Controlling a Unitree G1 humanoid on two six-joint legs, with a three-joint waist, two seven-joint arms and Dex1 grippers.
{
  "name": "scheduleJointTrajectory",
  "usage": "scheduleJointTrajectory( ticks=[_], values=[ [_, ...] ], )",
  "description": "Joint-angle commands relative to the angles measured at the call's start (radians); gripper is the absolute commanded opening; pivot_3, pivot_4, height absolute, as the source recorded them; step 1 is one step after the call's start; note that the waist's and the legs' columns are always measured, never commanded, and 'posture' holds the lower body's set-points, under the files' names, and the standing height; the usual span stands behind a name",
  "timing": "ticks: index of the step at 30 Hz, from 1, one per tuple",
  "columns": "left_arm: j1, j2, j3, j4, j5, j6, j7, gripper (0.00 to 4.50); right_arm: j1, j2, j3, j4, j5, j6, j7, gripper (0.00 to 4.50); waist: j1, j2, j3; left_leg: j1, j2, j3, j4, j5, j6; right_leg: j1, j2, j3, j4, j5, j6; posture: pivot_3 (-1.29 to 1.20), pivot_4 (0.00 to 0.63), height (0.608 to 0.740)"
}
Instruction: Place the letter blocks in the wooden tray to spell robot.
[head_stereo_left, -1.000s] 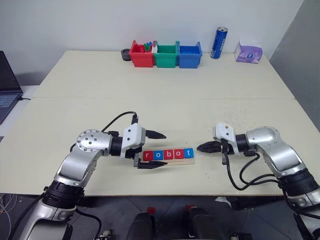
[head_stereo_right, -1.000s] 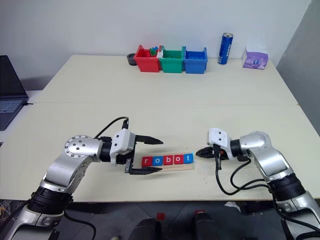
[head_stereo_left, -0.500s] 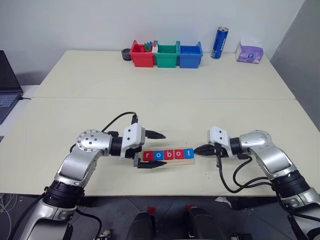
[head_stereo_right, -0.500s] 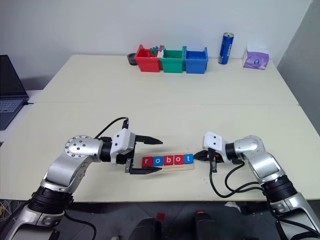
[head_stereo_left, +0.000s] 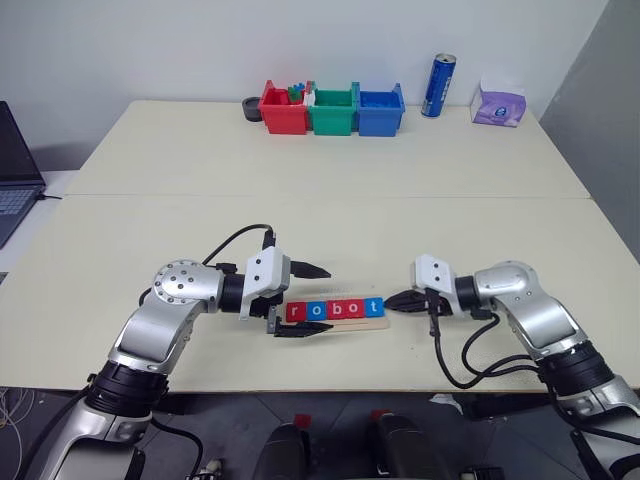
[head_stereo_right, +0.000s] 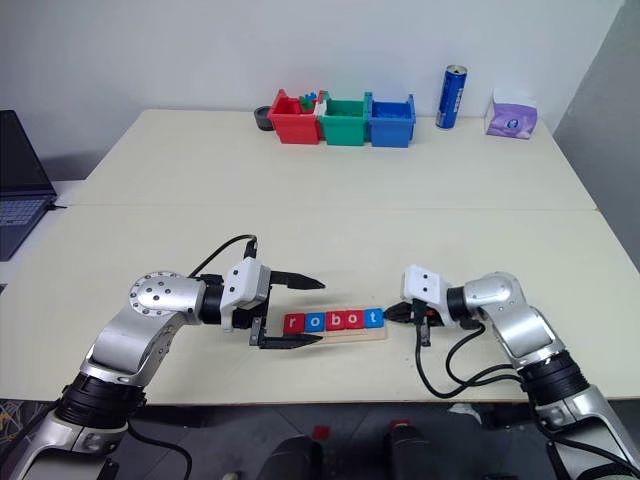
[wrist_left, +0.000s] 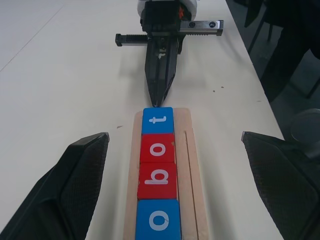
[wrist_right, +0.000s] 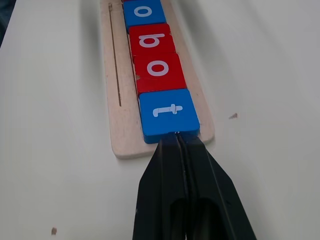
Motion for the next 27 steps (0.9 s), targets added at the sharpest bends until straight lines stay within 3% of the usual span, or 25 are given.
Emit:
scheduleJointTrajectory(
  ticks=[1, 11, 18, 21, 27],
  values=[
    [-0.001, 0.003, 0.004, -0.035, -0.008, -0.01, 0.001, 4.5, -0.023, 0.016, 0.003, -0.002, -0.005, -0.011, -0.009, 0.05, 0.0, 0.0, 0.0, 0.0, 0.0, 0.0, 0.0, 0.0, 0.0, 0.0, 0.0, 0.0, 0.0, 0.0, 0.0, 0.0, 0.15, 0.74],
    [0.007, 0.008, 0.009, -0.044, -0.009, -0.01, 0.005, 4.5, -0.027, 0.017, -0.002, -0.001, -0.004, -0.015, -0.006, 0.05, 0.0, 0.0, 0.0, 0.0, 0.0, 0.0, 0.0, 0.0, 0.0, 0.0, 0.0, 0.0, 0.0, 0.0, 0.0, 0.0, 0.15, 0.74],
    [0.045, 0.052, 0.075, -0.059, -0.041, 0.03, 0.02, 4.5, 0.004, -0.055, -0.078, -0.182, 0.104, 0.121, 0.027, 0.05, 0.0, 0.0, 0.0, 0.0, 0.0, -0.001, 0.0, 0.0, 0.0, 0.0, 0.0, 0.0, 0.0, 0.0, 0.0, 0.0, 0.15, 0.74],
    [0.114, 0.108, 0.129, -0.089, -0.078, 0.071, 0.009, 4.5, 0.044, -0.115, -0.115, -0.284, 0.17, 0.195, 0.056, 0.62, -0.001, 0.0, 0.0, 0.0, 0.001, -0.002, -0.001, 0.0, 0.0, 0.0, 0.0, 0.0, 0.0, 0.0, 0.0, 0.0, 0.15, 0.74],
    [0.216, 0.225, 0.218, -0.1, -0.084, 0.096, 0.004, 4.5, 0.06, -0.168, -0.124, -0.318, 0.181, 0.217, 0.041, 2.79, -0.001, 0.0, 0.0, 0.001, 0.001, -0.001, -0.001, 0.0, 0.0, 0.0, 0.0, 0.0, 0.0, 0.0, 0.0, 0.0, 0.15, 0.74]
  ],
)
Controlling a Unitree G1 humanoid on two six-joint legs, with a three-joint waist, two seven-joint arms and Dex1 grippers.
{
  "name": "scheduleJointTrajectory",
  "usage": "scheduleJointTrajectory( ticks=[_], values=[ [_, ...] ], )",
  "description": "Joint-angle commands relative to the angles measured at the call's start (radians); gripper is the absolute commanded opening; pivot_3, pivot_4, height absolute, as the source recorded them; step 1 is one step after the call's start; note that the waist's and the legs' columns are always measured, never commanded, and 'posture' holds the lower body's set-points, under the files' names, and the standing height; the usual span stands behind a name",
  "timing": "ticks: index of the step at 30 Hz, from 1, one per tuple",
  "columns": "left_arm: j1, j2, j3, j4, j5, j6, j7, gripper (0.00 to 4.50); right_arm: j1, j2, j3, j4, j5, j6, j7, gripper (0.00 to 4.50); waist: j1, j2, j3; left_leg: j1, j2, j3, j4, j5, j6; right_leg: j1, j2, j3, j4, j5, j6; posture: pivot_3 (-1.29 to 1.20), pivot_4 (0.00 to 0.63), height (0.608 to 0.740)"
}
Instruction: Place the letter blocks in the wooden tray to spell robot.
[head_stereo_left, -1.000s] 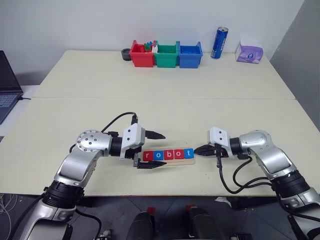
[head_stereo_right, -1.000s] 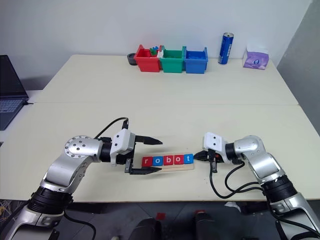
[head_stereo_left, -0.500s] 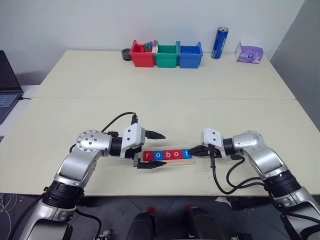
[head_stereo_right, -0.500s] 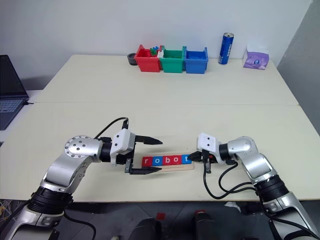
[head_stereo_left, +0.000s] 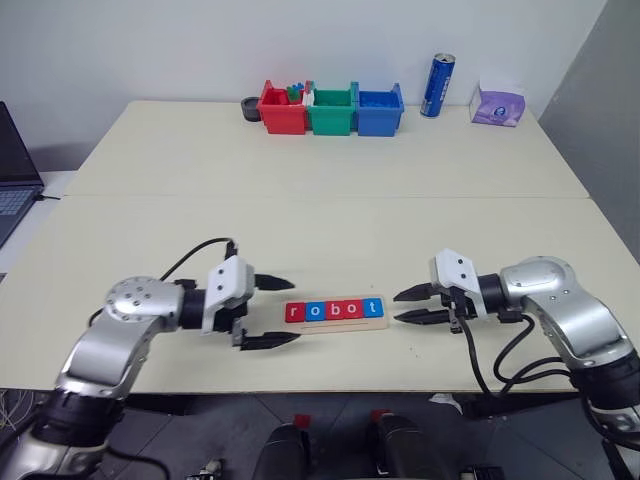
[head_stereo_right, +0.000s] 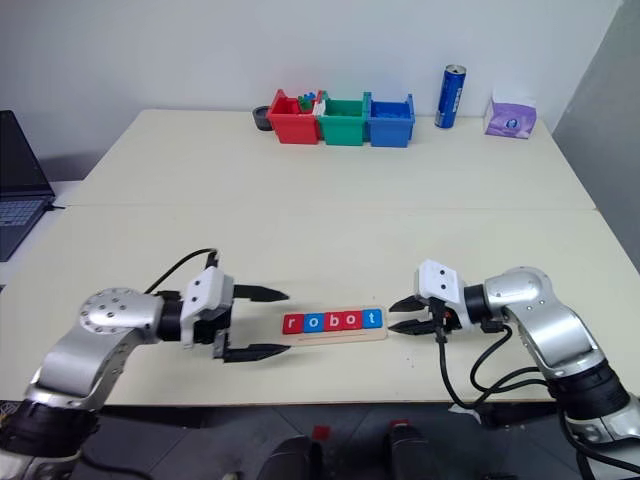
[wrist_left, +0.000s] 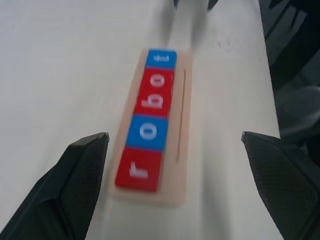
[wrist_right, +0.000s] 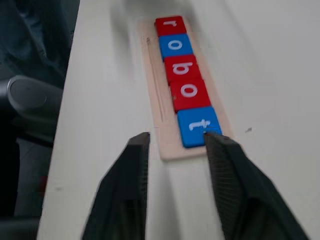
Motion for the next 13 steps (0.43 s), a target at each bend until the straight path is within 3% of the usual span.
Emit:
scheduleJointTrajectory(
  ticks=[1, 5, 13],
  values=[
    [0.011, 0.045, 0.062, -0.028, -0.019, 0.006, -0.002, 4.5, -0.018, -0.006, -0.026, -0.025, 0.016, 0.003, -0.014, 3.14, 0.0, 0.0, 0.0, 0.0, 0.0, 0.0, 0.0, 0.0, 0.0, 0.0, 0.0, 0.0, 0.0, 0.0, 0.0, 0.0, 0.15, 0.74],
    [0.025, 0.067, 0.077, -0.02, -0.016, 0.001, -0.002, 4.5, -0.023, -0.009, -0.017, -0.013, 0.013, 0.001, -0.015, 4.47, 0.002, 0.0, 0.0, 0.0, 0.0, 0.001, 0.0, 0.0, 0.0, 0.0, 0.0, 0.0, 0.0, -0.003, 0.004, 0.0, 0.15, 0.74],
    [0.044, 0.08, 0.084, -0.018, -0.004, -0.023, 0.001, 4.5, -0.027, -0.01, -0.001, -0.005, 0.002, 0.021, -0.025, 4.47, 0.001, 0.0, 0.0, 0.0, 0.0, 0.001, 0.0, 0.0, 0.0, 0.0, 0.0, 0.0, 0.0, 0.0, 0.0, 0.0, 0.15, 0.74]
  ],
)
